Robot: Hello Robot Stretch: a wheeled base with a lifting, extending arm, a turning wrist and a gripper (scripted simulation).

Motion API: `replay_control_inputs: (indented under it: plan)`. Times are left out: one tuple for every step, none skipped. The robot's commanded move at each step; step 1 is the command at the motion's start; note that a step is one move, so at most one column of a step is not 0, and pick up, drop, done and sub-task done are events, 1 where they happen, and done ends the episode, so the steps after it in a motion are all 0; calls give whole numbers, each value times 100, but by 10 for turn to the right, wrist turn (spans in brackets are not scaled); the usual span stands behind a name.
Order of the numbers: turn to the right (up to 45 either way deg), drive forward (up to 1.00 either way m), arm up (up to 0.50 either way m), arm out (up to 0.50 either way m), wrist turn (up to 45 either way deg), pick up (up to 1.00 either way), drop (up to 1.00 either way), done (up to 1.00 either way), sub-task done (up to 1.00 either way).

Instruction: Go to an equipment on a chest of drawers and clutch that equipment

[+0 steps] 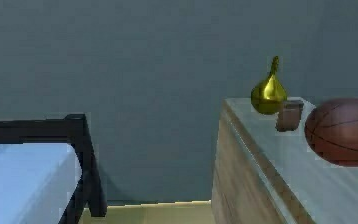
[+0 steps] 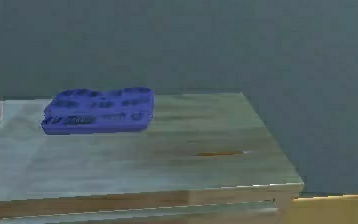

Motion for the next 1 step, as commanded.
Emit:
replay_control_inputs:
  plan:
    - [-420,0,0,0,0,0,0,0,0]
